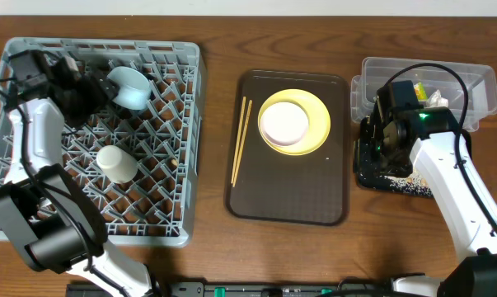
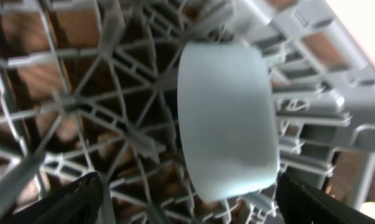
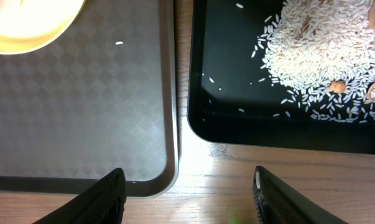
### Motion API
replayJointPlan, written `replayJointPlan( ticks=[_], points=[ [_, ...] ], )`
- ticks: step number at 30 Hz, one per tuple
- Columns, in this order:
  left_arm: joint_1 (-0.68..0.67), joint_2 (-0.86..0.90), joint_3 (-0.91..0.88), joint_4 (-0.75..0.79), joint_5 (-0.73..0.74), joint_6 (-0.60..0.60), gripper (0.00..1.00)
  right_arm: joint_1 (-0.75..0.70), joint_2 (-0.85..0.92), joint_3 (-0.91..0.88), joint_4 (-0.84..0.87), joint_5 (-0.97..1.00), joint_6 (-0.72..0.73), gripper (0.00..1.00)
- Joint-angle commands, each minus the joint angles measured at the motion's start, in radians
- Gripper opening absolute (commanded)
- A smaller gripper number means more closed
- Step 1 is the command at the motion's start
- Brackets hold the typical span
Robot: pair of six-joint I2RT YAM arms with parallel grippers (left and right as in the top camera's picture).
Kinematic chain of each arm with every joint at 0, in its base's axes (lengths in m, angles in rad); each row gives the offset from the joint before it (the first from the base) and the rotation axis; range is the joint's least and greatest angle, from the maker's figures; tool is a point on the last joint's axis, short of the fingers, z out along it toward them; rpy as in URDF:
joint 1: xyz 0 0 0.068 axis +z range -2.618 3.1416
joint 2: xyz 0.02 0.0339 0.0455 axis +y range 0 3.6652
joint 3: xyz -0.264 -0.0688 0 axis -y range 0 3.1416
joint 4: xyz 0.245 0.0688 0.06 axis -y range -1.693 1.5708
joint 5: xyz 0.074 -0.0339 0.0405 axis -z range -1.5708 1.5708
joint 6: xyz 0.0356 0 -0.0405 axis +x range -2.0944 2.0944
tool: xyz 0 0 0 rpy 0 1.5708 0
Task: Sort waste into correct bins and load items into the dishwasher
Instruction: 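Reach the left gripper to the pink bowl on the plate and grip it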
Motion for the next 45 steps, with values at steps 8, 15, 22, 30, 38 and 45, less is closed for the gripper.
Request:
replayJointPlan(
  ticks=[8, 15, 22, 30, 38, 45],
  points=[
    [-0.216, -0.219, -0.008, -0.105, -0.239, 0.061, 0.91, -0.009, 0.001, 0.01, -0.002, 0.01, 0.001, 0.65],
    [-0.463, -0.272, -0.008, -0.15, -0.269, 0.076, 0.91, -0.009, 0.001, 0.01, -0.001, 0.01, 0.002, 0.67],
    [-0.726, -0.227, -0.008, -0.117, -0.272, 0.092, 0.91, -0.011, 0.001, 0.01, -0.017, 0.04, 0.05, 0.7],
    [-0.945, -0.106, -0.009, -0.014, -0.28, 0.094, 0.91, -0.034, 0.001, 0.01, -0.115, 0.167, 0.201, 0.7],
    [-1.086, 0.028, -0.009, 0.124, -0.28, 0.094, 0.91, -0.08, 0.001, 0.01, -0.142, 0.205, 0.215, 0.71],
    [-1.136, 0.146, -0.009, 0.193, -0.282, 0.094, 0.86, -0.095, 0.001, 0.01, -0.146, 0.204, 0.214, 0.71]
  ],
)
